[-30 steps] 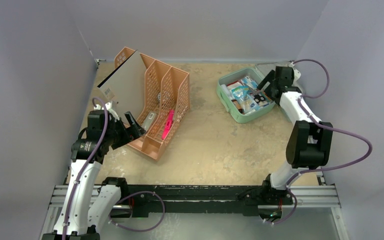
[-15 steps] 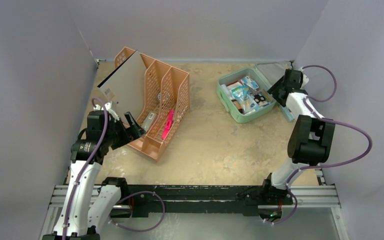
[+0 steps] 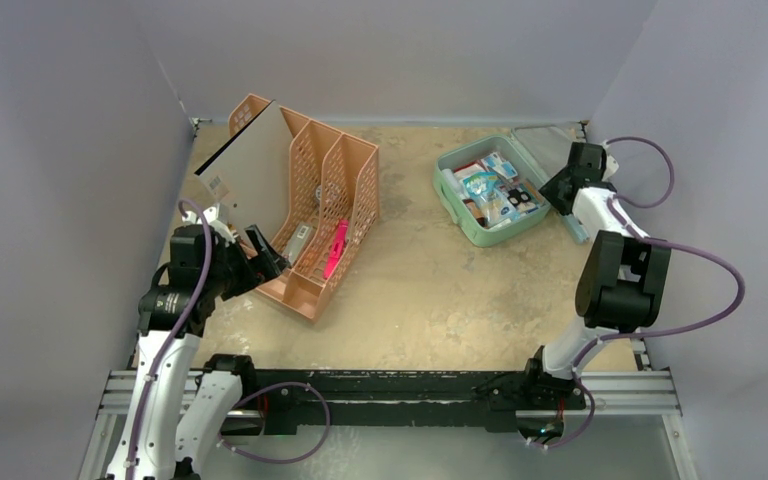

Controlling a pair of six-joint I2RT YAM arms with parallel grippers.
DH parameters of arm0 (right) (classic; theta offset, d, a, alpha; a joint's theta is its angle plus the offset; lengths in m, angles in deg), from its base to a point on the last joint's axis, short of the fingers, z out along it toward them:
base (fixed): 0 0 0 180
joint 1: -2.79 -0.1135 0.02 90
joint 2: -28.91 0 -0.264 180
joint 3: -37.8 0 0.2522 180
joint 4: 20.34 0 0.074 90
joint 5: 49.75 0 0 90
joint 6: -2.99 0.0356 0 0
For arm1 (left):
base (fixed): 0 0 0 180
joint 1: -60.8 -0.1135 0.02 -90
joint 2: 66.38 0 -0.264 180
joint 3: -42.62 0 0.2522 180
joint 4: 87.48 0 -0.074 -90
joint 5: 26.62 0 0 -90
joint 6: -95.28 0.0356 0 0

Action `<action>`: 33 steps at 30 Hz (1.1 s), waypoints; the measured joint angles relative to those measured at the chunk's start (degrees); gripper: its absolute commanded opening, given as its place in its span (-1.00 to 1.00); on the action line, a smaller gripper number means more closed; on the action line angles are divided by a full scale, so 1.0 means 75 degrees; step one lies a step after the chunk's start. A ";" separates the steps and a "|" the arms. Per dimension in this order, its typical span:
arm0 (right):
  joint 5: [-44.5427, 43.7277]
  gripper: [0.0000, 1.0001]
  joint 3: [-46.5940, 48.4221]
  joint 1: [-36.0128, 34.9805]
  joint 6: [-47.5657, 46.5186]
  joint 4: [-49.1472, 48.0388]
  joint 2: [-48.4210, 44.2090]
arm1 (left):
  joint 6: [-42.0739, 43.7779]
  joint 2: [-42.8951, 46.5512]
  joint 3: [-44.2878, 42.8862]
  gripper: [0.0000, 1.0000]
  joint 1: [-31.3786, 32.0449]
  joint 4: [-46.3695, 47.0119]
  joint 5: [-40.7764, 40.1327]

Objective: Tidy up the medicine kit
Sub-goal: Close the medicine box at the center of the board.

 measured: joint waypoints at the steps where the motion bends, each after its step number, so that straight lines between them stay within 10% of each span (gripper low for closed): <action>1: -0.0023 -0.22 -0.0035 0.0000 0.0029 -0.0006 -0.0015 | 0.0000 0.0006 0.0000 0.79 0.0000 -0.0003 -0.0003; 20: 0.0303 -0.82 -0.0297 -0.0143 0.0181 0.0388 -0.0038 | -0.0003 0.0038 0.0000 0.79 0.0000 -0.0003 -0.0029; 33: 0.0321 -0.86 -0.0522 -0.1014 -0.0038 0.0402 -0.0262 | -0.0012 0.0079 0.0000 0.79 0.0000 -0.0003 -0.0108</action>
